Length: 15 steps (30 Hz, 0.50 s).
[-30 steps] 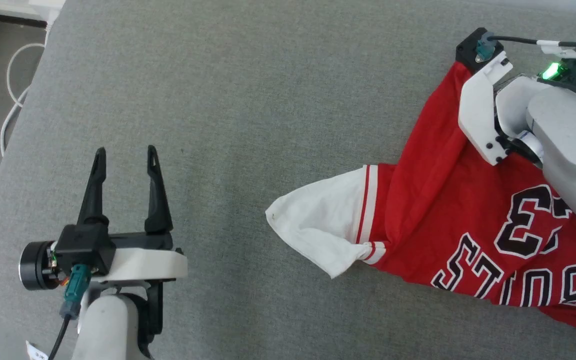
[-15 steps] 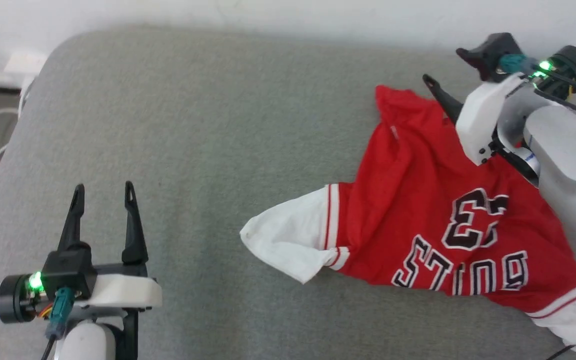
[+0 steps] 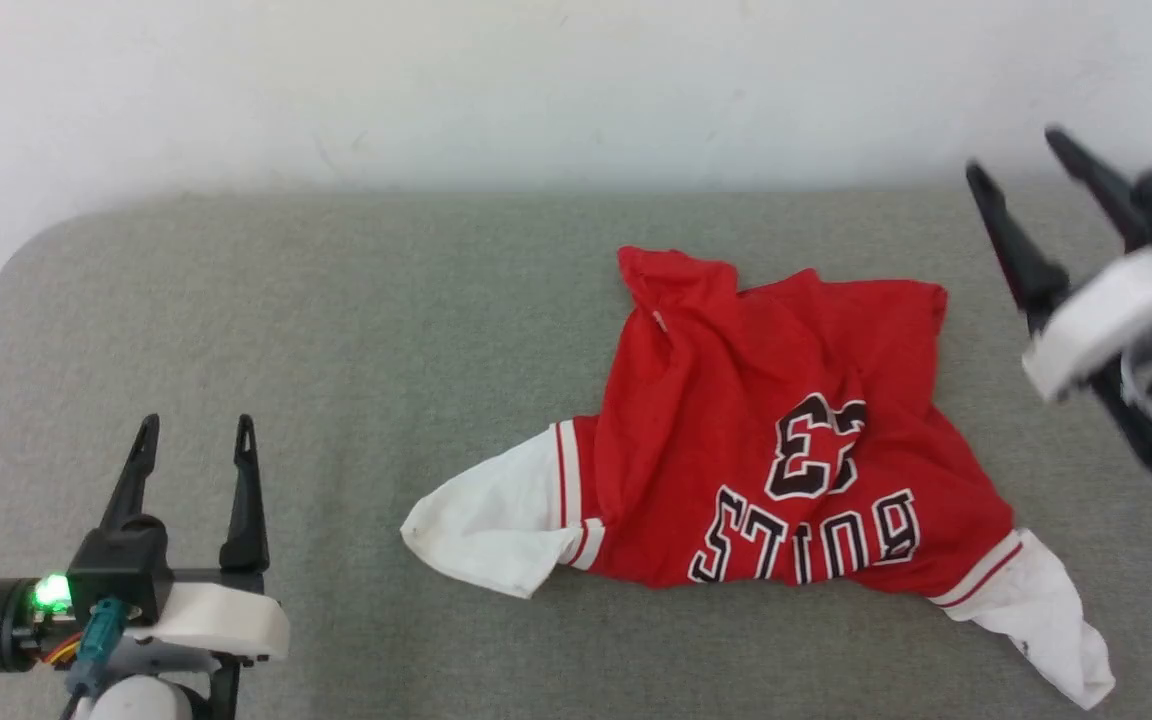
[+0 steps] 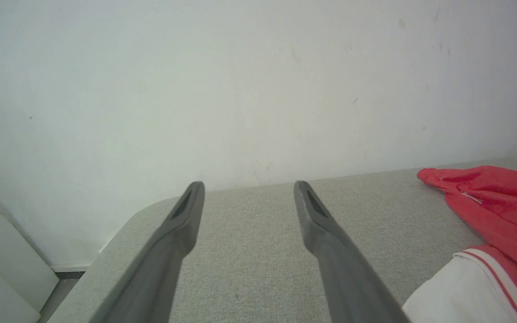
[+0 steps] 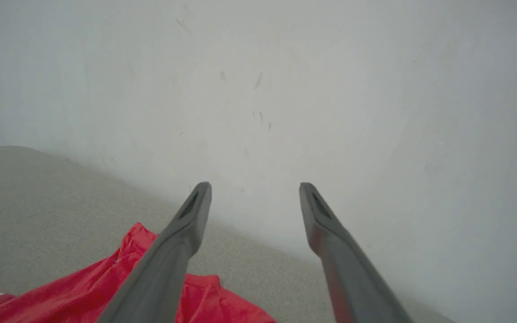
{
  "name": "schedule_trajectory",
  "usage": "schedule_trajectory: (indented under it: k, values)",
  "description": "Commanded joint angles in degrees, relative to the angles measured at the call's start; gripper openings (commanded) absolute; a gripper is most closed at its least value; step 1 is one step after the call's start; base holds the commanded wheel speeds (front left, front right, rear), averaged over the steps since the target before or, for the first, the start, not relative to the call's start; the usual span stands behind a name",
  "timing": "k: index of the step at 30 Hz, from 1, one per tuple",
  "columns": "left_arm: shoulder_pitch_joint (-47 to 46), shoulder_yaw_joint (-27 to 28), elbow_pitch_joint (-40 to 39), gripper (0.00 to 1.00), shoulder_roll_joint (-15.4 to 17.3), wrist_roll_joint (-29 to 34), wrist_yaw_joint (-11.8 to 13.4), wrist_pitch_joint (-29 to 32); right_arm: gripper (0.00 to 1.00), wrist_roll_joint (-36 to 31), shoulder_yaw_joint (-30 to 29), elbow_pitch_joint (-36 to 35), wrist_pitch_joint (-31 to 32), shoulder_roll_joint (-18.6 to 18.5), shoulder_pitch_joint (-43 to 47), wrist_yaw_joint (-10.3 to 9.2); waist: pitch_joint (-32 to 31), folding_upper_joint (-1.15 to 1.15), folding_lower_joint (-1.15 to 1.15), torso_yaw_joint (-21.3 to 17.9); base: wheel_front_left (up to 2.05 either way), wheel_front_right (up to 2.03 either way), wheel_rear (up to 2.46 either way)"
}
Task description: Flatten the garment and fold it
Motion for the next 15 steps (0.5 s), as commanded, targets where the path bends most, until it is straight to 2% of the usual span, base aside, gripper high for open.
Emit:
schedule_trajectory:
  k: [1, 6, 8, 12, 15]
  values:
    - [-0.77, 0.27, 0.53, 1.00, 0.75, -0.14, -0.52, -0.26, 1.00, -1.48, -2.00, -2.04, -0.25, 0.23, 3.76, -0.04, -2.35, 0.00, 0.01, -2.35, 0.00, 0.00, 0.00]
    - [-2.16, -0.52, 3.72, 1.00, 3.07, -0.57, -3.18, 0.05, 1.00, -6.60, -11.29, -11.62, 1.42, 0.47, 15.76, -0.04, -3.30, 0.00, 0.01, -3.12, 0.00, 0.00, 0.00]
    - [-3.76, -1.82, 5.21, 1.00, 4.06, -0.59, -4.57, 1.94, 1.00, -8.58, -15.45, -16.01, 3.28, 0.99, 20.46, -0.04, -3.50, 0.00, 0.01, -2.95, 0.00, 0.00, 0.00]
    - [-8.76, -5.50, 7.83, 1.00, 6.06, -2.06, -6.98, 9.12, 1.00, -11.58, -23.41, -25.22, 8.40, 4.70, 31.15, -0.04, -3.20, 0.00, 0.01, -2.42, 0.00, 0.00, 0.00]
    - [-13.13, -9.77, 9.43, 1.00, 7.99, -4.72, -7.82, 15.85, 1.00, -12.82, -28.34, -31.18, 11.80, 8.43, 38.07, -0.04, -2.34, 0.00, 0.01, -2.22, 0.00, 0.00, 0.00]
